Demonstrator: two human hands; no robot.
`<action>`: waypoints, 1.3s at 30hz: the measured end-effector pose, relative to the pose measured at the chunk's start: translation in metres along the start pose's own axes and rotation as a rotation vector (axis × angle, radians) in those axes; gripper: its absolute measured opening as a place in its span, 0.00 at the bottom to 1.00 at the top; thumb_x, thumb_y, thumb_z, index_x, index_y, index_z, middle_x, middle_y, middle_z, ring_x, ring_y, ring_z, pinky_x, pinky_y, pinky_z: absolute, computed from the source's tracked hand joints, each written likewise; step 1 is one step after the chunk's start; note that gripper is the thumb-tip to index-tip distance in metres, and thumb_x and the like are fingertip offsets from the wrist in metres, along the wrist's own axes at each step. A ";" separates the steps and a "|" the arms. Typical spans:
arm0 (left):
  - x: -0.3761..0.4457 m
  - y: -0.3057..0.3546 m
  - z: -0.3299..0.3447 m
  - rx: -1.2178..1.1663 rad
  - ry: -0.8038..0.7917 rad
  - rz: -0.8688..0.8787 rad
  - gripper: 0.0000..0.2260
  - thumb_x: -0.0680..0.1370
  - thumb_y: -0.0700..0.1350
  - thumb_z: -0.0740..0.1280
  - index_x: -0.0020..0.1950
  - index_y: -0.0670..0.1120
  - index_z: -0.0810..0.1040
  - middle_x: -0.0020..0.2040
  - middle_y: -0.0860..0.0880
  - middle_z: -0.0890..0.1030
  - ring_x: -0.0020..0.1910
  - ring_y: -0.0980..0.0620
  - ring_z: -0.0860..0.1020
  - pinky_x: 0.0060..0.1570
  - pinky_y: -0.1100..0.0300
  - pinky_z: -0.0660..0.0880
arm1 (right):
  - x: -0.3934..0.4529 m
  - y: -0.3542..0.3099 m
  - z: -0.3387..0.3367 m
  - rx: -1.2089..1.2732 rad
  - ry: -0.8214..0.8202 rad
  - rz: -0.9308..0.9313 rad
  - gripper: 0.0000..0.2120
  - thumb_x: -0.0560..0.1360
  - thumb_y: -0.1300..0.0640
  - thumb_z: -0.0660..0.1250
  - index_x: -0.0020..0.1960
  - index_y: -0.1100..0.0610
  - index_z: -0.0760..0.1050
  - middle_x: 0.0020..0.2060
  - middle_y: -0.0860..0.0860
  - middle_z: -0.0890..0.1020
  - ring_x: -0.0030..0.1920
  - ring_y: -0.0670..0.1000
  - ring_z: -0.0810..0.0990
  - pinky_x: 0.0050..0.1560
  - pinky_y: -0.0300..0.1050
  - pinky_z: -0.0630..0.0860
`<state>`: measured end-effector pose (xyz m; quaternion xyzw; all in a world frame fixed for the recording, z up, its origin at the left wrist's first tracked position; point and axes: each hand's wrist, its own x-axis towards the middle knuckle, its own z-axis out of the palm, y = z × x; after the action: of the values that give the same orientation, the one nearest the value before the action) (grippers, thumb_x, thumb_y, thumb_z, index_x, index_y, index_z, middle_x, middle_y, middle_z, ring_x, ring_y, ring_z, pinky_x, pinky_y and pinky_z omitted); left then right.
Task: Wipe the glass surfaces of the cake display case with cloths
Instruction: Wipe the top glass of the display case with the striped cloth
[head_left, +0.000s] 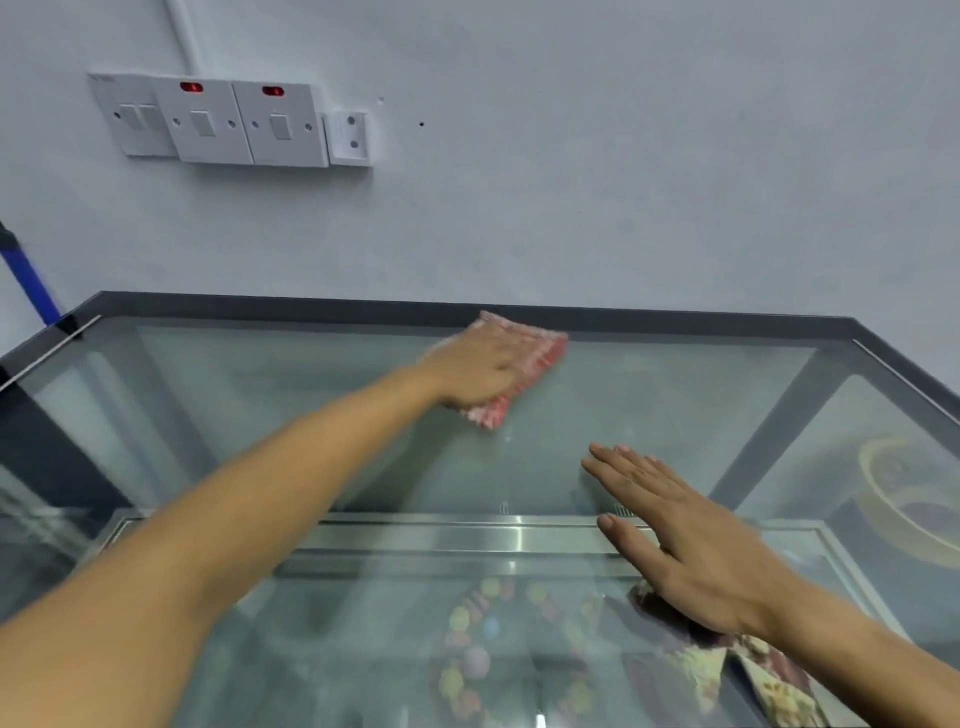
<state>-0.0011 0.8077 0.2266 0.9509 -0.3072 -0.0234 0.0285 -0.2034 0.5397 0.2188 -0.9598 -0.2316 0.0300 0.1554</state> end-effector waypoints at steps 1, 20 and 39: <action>-0.010 0.019 0.006 0.012 -0.025 0.034 0.29 0.85 0.63 0.40 0.85 0.56 0.45 0.85 0.53 0.46 0.83 0.53 0.41 0.83 0.46 0.41 | -0.005 0.003 0.001 0.029 0.052 0.009 0.30 0.81 0.33 0.44 0.81 0.38 0.56 0.78 0.29 0.53 0.78 0.29 0.44 0.80 0.33 0.43; -0.042 0.072 0.002 0.013 -0.071 0.052 0.34 0.79 0.69 0.34 0.84 0.59 0.42 0.85 0.49 0.43 0.84 0.47 0.38 0.82 0.48 0.37 | -0.031 0.019 -0.012 -0.088 -0.118 -0.064 0.29 0.82 0.35 0.34 0.82 0.40 0.38 0.80 0.35 0.37 0.77 0.32 0.31 0.77 0.34 0.30; 0.046 0.015 0.002 0.008 0.009 -0.179 0.26 0.86 0.62 0.39 0.85 0.60 0.42 0.85 0.53 0.49 0.85 0.48 0.47 0.81 0.47 0.40 | -0.036 0.034 -0.014 0.137 0.150 0.054 0.22 0.84 0.42 0.56 0.77 0.43 0.67 0.76 0.34 0.63 0.73 0.31 0.58 0.65 0.18 0.49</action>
<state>0.0275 0.7689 0.2243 0.9748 -0.2211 -0.0205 0.0238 -0.2187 0.4904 0.2204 -0.9524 -0.1908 -0.0219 0.2368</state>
